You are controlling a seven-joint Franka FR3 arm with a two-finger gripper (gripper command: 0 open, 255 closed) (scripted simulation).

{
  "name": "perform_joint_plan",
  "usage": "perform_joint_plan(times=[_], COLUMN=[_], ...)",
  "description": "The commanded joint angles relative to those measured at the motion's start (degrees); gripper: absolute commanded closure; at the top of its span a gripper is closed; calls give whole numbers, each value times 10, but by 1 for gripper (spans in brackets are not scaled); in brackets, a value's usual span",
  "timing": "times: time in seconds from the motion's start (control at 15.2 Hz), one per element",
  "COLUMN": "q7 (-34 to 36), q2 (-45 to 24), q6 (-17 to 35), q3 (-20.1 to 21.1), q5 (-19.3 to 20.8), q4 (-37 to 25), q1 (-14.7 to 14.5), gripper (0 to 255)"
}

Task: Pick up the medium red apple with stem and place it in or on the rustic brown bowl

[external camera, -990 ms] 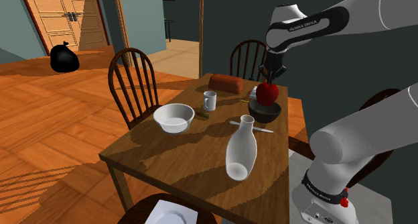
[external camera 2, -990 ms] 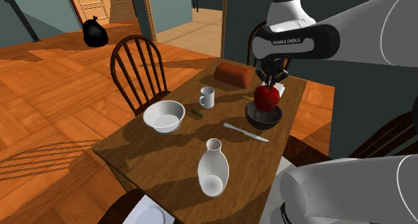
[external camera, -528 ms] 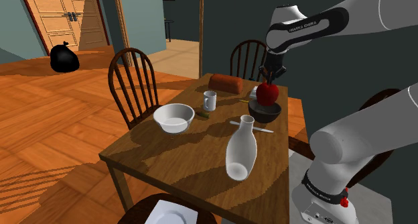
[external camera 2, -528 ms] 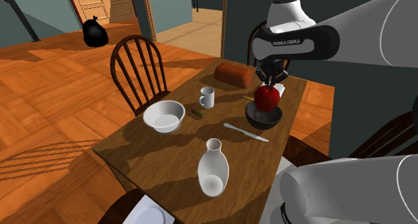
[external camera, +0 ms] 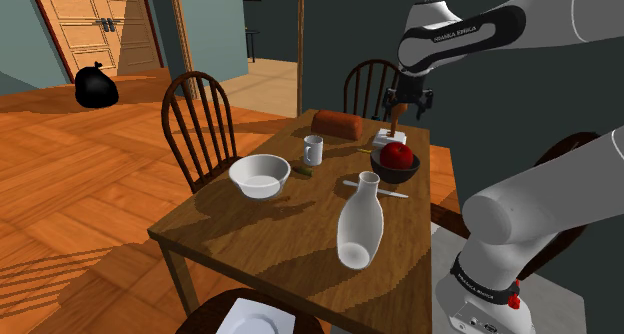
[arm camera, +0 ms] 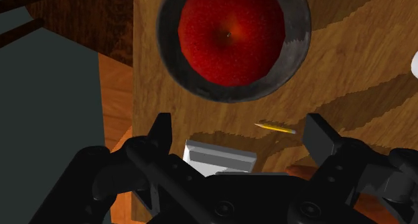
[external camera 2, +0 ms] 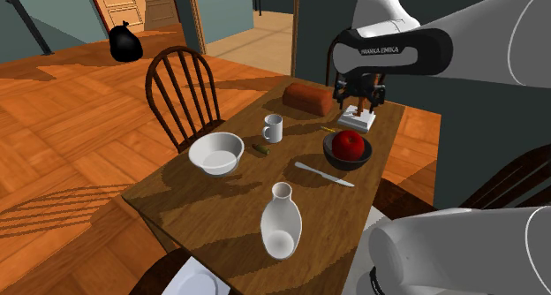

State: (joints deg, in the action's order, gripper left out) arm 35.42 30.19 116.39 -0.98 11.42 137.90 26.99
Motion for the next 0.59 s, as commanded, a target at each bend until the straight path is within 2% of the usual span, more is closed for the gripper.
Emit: perform_joint_plan(times=[0.0, 0.07, 0.53], q7=[-2, -3, -3], q2=[9, 12, 12], q6=[-38, -53, -53], q3=[4, 6, 6], q5=[-5, -6, -6], q4=[-28, -40, -40], q1=[-3, -4, -4], gripper=[0, 0, 0])
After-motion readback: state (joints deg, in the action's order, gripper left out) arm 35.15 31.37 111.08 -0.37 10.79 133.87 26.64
